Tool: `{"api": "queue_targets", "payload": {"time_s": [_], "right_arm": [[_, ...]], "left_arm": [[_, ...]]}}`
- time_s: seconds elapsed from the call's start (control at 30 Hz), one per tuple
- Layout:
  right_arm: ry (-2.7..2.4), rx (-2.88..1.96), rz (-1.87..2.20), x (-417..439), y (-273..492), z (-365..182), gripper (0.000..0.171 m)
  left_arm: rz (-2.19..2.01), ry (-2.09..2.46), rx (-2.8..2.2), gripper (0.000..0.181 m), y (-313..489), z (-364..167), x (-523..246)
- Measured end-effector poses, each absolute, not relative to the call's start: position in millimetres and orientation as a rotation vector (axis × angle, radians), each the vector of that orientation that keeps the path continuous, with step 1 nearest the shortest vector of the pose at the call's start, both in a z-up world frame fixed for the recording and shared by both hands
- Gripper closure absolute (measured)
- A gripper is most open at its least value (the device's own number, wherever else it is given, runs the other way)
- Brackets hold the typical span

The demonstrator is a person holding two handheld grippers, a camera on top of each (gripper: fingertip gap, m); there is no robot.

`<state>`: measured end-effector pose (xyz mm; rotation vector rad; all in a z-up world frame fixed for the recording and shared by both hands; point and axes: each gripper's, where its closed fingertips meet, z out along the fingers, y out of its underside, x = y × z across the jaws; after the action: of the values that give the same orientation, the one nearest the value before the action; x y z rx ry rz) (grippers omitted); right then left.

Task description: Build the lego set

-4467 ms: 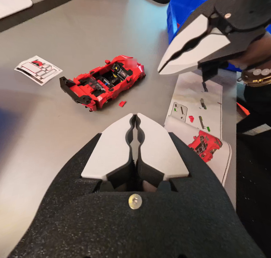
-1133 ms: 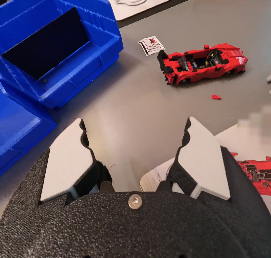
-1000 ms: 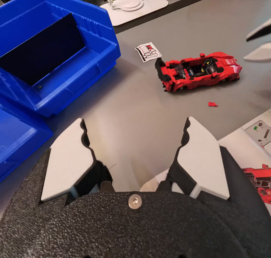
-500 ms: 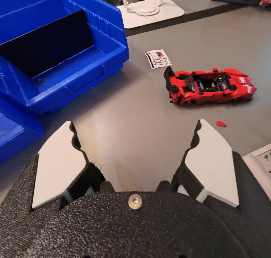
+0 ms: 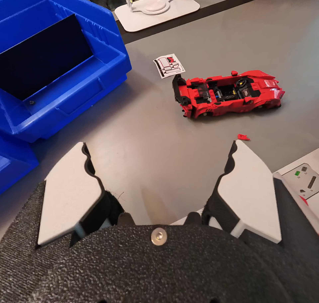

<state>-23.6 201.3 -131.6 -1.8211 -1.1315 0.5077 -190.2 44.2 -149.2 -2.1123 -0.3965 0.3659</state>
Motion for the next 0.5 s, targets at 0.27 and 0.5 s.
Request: {"api": "queue_targets", "payload": {"time_s": [0.27, 0.5], "right_arm": [[-1.162, -1.799, 0.562, -23.4, 187.1, -126.3, 0.031], [-1.375, -1.463, 0.852, -42.2, 98.1, -79.3, 0.171]], "left_arm": [[0.238, -0.122, -2.199, 0.181, 59.3, -161.8, -161.3], [0.508, -0.051, -2.255, 0.181, 61.6, -160.3, -173.1]]}}
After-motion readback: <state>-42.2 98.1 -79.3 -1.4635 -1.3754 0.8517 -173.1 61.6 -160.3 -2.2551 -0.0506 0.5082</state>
